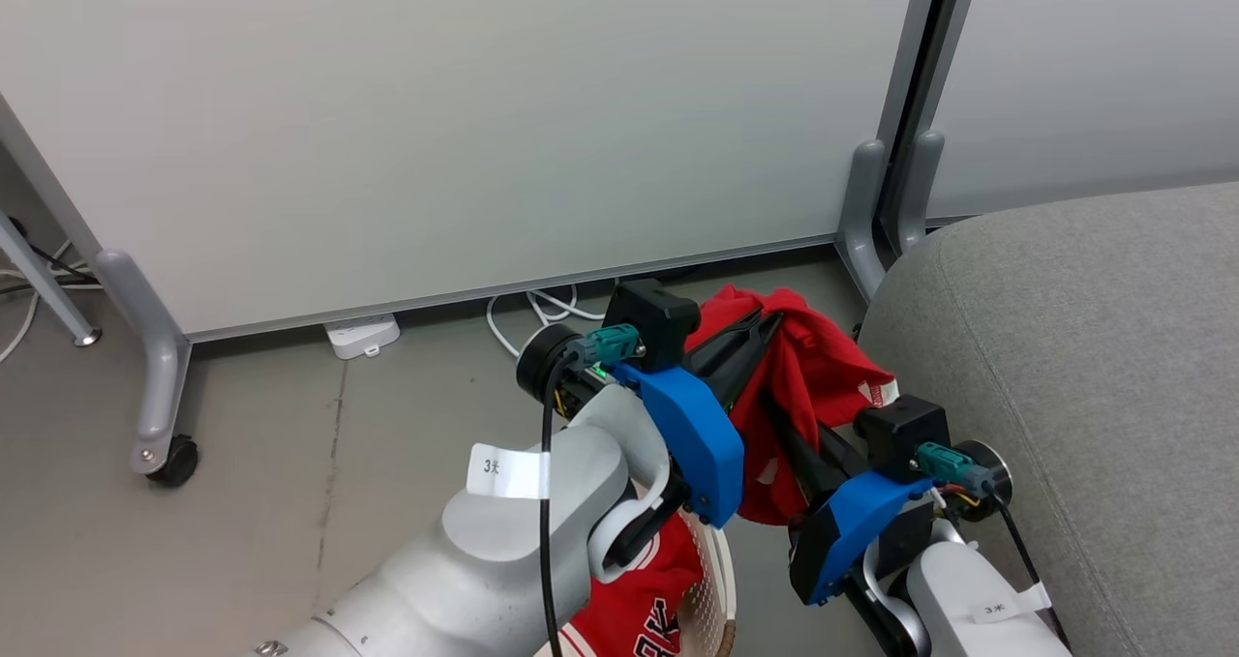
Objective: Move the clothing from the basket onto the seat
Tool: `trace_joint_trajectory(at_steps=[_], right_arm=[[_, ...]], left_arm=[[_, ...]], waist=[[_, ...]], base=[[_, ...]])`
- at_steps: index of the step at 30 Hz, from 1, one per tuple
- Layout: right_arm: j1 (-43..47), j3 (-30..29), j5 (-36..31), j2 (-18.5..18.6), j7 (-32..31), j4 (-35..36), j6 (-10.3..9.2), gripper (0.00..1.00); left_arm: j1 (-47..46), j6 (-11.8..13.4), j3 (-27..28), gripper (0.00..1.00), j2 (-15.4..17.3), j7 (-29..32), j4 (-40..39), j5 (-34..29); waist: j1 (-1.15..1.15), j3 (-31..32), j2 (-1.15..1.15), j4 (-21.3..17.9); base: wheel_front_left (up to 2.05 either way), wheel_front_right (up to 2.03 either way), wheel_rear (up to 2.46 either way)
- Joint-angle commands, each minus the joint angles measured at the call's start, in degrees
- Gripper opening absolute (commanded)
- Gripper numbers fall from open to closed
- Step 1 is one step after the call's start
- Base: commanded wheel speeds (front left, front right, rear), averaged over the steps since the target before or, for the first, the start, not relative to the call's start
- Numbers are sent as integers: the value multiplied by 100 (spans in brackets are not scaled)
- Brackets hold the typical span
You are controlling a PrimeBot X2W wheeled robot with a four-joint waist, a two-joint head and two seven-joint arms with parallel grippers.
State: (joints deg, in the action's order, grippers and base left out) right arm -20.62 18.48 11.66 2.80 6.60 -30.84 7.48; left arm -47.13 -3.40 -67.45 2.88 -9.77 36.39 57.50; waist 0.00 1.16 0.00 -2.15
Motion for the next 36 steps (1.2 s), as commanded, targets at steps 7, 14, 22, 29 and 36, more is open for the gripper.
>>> trace_joint_trajectory(at_steps=[7,14,22,29,36], right_arm=[[-29,-5,9,17,69,-45,3,0],[-11,-7,6,17,113,-16,3,0],[-13,-133,-90,17,233,142,3,0],[90,-296,-162,17,213,310,3,0],[151,-425,-205,17,188,443,3,0]], left_arm=[[-125,34,-91,0,1,-140,91,64],[-118,48,-155,47,1,-210,148,138],[320,-36,194,100,192,-543,149,-177],[1220,87,1431,100,565,-547,-631,-1224],[2069,63,2353,100,783,-549,-1115,-2055]], waist=[[0,11,0,-27],[0,36,0,-41],[0,21,0,-59],[0,-43,0,-44],[0,-90,0,-39]], base=[[0,0,0],[0,0,0],[0,0,0],[0,0,0],[0,0,0]])
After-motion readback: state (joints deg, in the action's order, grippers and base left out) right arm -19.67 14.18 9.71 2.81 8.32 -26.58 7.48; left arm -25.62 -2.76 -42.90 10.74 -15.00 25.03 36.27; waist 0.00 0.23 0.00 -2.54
